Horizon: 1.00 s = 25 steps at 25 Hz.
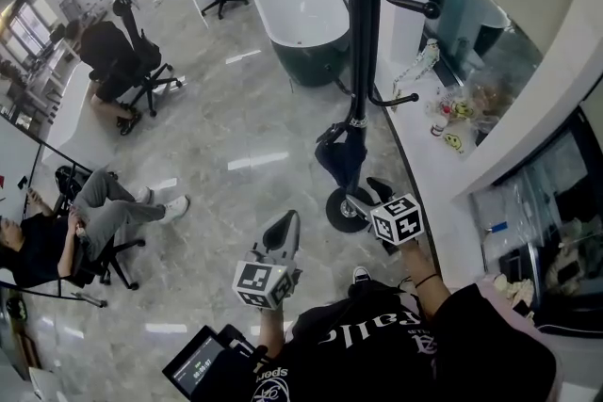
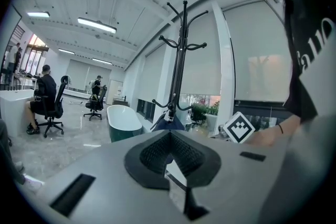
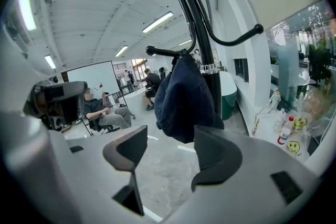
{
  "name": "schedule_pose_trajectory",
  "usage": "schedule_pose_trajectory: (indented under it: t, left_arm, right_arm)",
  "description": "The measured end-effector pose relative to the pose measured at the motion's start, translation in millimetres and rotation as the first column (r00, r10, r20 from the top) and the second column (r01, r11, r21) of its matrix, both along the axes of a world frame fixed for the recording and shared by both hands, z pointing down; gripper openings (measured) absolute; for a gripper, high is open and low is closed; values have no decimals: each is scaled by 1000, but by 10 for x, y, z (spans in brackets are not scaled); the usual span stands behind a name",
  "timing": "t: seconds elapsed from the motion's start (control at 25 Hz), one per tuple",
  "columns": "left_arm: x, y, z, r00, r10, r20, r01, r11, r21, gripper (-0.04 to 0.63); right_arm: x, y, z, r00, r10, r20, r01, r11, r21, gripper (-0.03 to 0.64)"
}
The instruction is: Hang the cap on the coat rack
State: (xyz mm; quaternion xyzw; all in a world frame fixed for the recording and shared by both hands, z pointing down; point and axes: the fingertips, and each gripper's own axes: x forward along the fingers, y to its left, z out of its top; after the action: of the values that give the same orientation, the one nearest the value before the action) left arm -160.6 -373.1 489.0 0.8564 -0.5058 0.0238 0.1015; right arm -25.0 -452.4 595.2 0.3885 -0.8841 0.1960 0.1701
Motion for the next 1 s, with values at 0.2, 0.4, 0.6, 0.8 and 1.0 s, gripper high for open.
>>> schedule_pose_trajectory:
  t: [0.2, 0.4, 0.6, 0.8, 1.0]
  left_arm:
    - [2, 148, -112, 1000, 2, -8, -2, 1000, -14, -3]
    - [-66, 374, -46, 1000, 27, -11, -27, 1000, 3, -3]
    - [-169, 633, -64, 1000, 25, -16, -25, 1000, -3, -3]
    - [-285, 991, -49, 999, 48, -21, -48, 999, -5, -3]
    - [-373, 1399, 65, 998, 64, -26, -65, 997, -33, -3]
  right_arm:
    - [-158, 210, -191, 998, -27, 59, 25, 999, 36, 270]
    - [-338, 475, -289, 996, -60, 72, 56, 997, 58, 268]
    - [-502, 792, -386, 996, -80, 48, 75, 993, 91, 251]
    - [-592, 1153, -528, 996, -32, 89, 20, 992, 126, 65]
    - [-617, 1600, -547, 994, 12, 105, -26, 991, 133, 18]
